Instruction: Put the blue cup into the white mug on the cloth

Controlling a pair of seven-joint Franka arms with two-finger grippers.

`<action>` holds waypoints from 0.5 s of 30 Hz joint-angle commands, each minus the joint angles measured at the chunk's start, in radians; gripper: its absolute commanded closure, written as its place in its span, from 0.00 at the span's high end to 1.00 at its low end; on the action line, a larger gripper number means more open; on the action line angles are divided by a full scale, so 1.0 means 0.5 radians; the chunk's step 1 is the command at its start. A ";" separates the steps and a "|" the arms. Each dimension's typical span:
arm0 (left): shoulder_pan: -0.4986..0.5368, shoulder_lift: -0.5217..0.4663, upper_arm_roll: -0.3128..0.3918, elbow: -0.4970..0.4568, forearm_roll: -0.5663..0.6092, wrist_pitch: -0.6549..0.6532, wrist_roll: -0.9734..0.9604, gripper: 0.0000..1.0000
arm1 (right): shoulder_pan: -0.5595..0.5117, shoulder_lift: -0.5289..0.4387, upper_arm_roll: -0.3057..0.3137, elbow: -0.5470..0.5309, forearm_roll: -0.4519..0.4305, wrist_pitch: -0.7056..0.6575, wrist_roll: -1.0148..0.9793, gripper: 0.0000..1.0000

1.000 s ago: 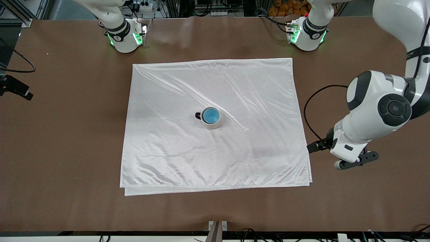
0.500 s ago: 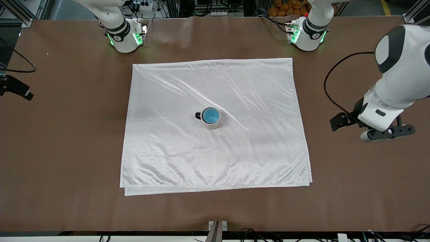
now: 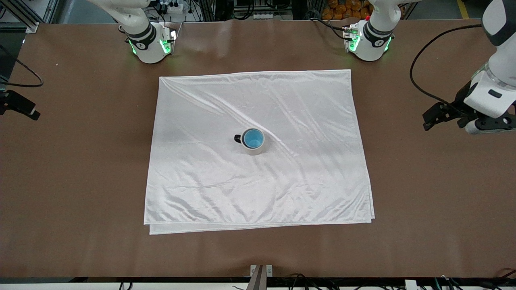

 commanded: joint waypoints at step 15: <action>-0.031 -0.342 0.082 -0.061 -0.051 -0.432 0.266 1.00 | -0.012 -0.016 0.010 0.001 0.026 0.001 0.020 1.00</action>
